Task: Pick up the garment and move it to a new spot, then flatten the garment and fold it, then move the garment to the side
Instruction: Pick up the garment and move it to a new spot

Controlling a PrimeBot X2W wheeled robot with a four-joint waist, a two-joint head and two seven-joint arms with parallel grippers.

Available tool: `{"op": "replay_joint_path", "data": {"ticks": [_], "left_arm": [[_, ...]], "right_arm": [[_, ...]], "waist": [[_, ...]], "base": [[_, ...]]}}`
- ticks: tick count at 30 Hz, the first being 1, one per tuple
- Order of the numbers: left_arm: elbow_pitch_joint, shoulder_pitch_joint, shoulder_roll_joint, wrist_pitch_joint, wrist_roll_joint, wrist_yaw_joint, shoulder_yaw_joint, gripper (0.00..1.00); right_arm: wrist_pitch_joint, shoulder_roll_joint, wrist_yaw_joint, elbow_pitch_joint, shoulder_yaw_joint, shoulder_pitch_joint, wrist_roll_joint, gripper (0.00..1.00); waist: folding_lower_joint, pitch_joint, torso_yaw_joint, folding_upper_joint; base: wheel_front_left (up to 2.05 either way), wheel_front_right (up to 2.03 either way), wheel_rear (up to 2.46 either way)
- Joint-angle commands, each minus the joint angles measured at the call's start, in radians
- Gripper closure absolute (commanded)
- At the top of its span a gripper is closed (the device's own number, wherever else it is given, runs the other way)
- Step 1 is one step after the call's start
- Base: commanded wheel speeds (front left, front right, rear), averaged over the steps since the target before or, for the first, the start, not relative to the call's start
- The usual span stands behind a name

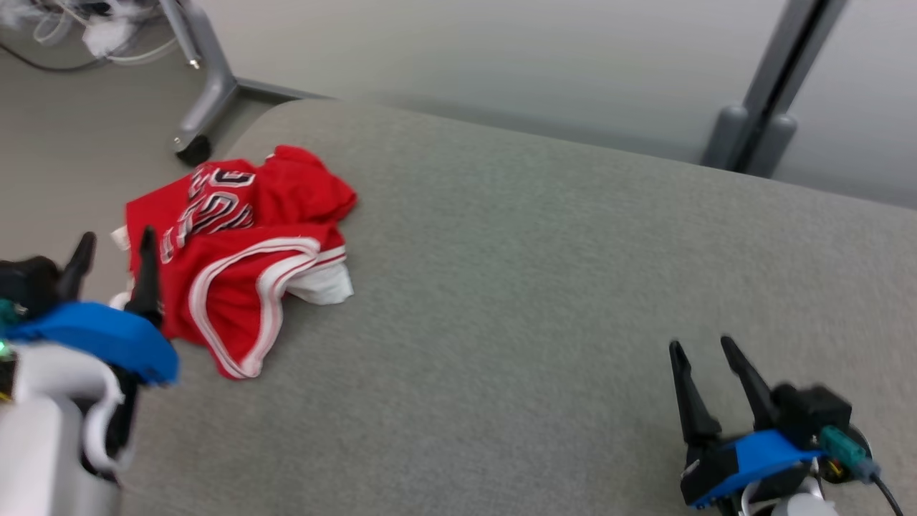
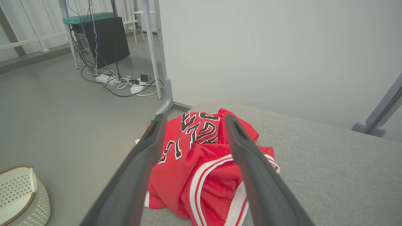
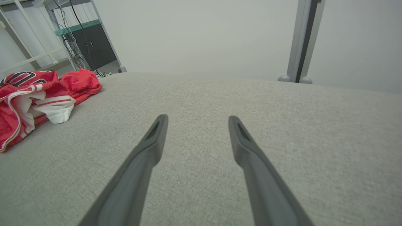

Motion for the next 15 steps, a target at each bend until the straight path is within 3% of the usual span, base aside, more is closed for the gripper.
{"op": "replay_joint_path", "data": {"ticks": [1, 6, 9, 15], "left_arm": [[0.021, -0.052, 0.026, 0.055, -0.017, -0.006, 0.013, 0.0], [0.105, -0.171, 0.099, 0.226, -0.086, -0.018, 0.059, 0.0], [0.158, -0.21, 0.138, 0.304, -0.109, -0.001, 0.086, 0.0], [0.223, -0.216, 0.222, 0.451, -0.068, 0.11, 0.11, 0.0]], "right_arm": [[0.006, -0.005, 0.0, -0.014, 0.003, -0.023, -0.011, 0.0], [0.023, -0.005, 0.0, -0.062, 0.008, -0.058, -0.031, 0.0], [0.038, -0.005, 0.0, -0.096, 0.001, -0.076, -0.045, 0.0], [0.049, -0.005, 0.0, -0.15, -0.007, -0.105, -0.06, 0.0]], "waist": [[0.0, 0.026, -0.021, 0.0], [0.0, 0.136, -0.104, 0.0], [0.0, 0.211, -0.151, 0.0], [0.0, 0.309, -0.233, 0.0]], "base": [[0.0, 0.0, 0.0], [0.0, 0.0, 0.0], [0.0, 0.0, 0.0], [0.0, 0.0, 0.0]]}}
